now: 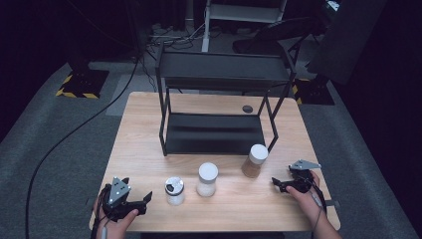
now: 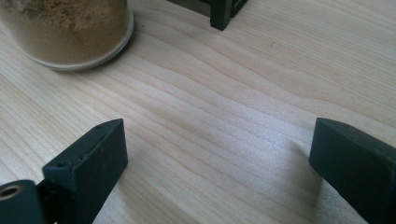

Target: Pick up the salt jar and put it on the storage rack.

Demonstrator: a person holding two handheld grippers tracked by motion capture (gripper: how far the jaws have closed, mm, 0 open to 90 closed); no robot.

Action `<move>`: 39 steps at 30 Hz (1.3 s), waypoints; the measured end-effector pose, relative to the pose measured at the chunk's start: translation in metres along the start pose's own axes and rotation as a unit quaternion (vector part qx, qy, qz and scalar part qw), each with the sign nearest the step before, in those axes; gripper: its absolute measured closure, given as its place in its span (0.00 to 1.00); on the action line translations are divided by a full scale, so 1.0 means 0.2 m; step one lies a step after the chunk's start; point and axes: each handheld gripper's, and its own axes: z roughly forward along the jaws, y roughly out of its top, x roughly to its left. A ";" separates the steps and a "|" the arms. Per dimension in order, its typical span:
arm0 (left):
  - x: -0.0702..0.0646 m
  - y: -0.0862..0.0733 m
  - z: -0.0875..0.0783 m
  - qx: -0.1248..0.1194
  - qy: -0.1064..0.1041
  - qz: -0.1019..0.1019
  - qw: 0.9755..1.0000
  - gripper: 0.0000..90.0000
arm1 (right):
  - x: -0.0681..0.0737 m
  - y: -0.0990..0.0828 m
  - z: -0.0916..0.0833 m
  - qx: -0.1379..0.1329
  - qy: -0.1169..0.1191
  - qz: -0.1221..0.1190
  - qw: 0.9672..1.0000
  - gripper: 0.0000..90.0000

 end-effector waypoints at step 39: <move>-0.09 0.05 0.04 -0.088 -0.086 -0.008 0.992 0.04 | 0.00 0.00 0.00 0.000 0.000 0.000 1.000 0.05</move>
